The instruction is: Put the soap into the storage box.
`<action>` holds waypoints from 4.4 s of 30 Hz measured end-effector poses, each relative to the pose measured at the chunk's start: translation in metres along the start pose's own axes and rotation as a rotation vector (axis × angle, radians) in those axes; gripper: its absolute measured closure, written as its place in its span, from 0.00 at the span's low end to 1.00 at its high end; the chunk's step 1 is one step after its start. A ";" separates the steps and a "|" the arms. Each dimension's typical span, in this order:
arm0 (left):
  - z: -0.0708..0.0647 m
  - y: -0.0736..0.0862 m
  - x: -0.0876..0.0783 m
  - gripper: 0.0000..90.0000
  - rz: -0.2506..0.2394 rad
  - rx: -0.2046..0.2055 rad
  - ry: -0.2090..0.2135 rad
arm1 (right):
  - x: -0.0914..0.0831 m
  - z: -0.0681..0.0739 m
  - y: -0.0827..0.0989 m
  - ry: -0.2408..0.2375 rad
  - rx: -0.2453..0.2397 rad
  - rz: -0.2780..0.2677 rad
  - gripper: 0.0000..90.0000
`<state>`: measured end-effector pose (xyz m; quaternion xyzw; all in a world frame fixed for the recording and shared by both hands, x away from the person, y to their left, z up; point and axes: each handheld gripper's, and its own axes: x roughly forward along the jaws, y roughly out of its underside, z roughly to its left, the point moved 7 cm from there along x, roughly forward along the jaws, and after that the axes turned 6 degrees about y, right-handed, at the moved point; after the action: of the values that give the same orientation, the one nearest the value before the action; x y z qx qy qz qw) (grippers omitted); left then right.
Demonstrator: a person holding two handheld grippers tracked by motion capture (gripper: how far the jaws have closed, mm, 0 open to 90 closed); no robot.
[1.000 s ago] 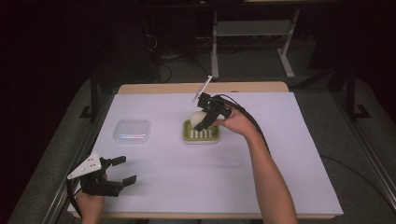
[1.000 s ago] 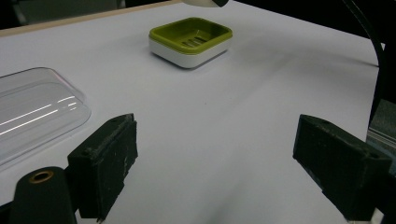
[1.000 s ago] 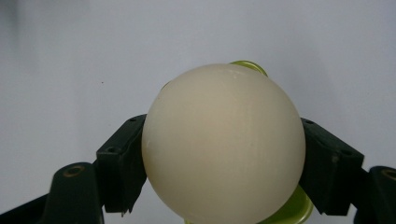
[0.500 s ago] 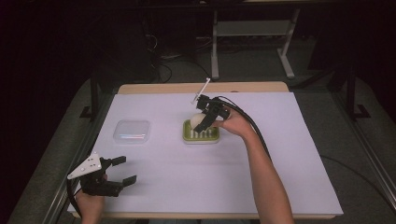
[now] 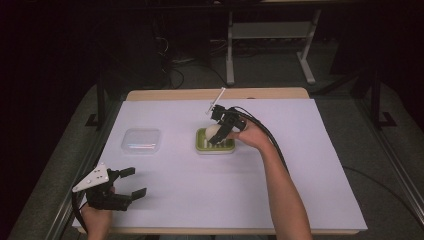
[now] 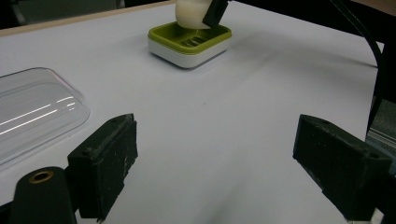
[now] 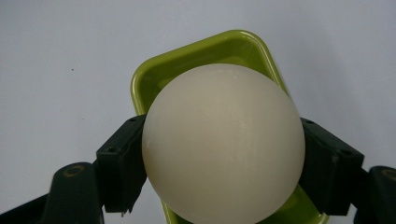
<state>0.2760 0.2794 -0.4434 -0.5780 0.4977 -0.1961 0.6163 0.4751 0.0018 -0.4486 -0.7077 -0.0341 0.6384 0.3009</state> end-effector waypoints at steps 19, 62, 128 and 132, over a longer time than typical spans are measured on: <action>0.000 0.000 0.001 0.15 0.004 0.000 0.001 | 0.013 0.000 0.008 0.022 0.011 0.015 0.27; 0.000 0.000 0.001 0.15 0.005 0.003 0.003 | 0.015 -0.001 0.007 0.029 0.003 0.019 0.27; -0.004 0.000 0.005 0.15 0.019 0.013 0.007 | -0.070 0.051 0.096 0.026 0.043 -0.139 0.24; -0.004 0.000 0.005 0.15 0.020 0.014 0.006 | -0.075 0.061 0.114 0.044 0.043 -0.143 0.25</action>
<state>0.2749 0.2735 -0.4451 -0.5682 0.5039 -0.1952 0.6206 0.3668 -0.1005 -0.4358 -0.7106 -0.0644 0.6001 0.3615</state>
